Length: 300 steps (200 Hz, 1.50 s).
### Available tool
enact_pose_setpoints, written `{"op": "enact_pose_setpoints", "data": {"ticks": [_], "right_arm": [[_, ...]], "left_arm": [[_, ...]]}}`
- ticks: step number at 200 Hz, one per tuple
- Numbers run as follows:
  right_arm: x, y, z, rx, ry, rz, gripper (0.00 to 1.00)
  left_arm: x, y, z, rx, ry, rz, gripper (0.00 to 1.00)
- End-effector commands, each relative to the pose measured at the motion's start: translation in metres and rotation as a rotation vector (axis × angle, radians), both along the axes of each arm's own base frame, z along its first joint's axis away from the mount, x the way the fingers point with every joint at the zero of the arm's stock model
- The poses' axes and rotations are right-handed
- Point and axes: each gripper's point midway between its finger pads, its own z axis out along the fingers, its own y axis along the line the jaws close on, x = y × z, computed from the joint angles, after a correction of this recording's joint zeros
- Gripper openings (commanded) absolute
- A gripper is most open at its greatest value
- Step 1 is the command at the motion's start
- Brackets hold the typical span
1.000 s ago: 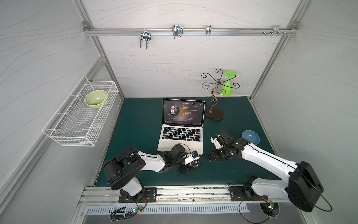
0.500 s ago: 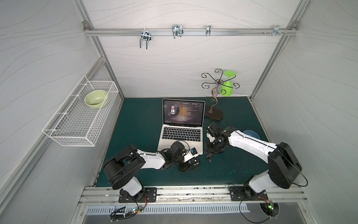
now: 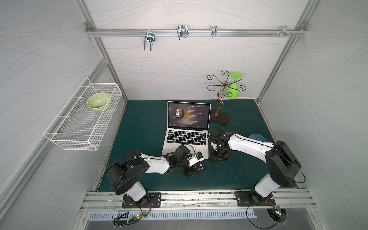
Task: Remove the wireless mouse receiver from the laptop
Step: Pick up the lid from the center of the board.
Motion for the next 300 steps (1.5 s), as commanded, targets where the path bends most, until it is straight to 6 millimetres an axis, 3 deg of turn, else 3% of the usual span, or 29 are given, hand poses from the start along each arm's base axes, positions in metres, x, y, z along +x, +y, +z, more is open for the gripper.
{"op": "enact_pose_setpoints", "data": {"ticks": [1, 100, 190, 256, 300], "right_arm": [[-0.002, 0.008, -0.005, 0.028, 0.024, -0.007, 0.55], [-0.009, -0.001, -0.019, 0.021, 0.056, -0.027, 0.62], [0.021, 0.017, -0.02, 0.07, -0.005, 0.035, 0.66], [0.02, 0.021, -0.032, -0.025, -0.037, 0.186, 0.67], [0.018, 0.005, -0.028, -0.204, -0.125, 0.275, 0.67]], "left_arm": [[-0.01, 0.004, -0.006, 0.023, 0.065, -0.015, 0.0], [-0.01, 0.005, -0.006, 0.024, 0.063, -0.016, 0.0], [-0.01, 0.005, -0.006, 0.025, 0.062, -0.014, 0.0], [-0.01, 0.005, -0.006, 0.023, 0.059, -0.012, 0.0], [-0.011, 0.005, -0.006, 0.024, 0.061, -0.013, 0.0]]}}
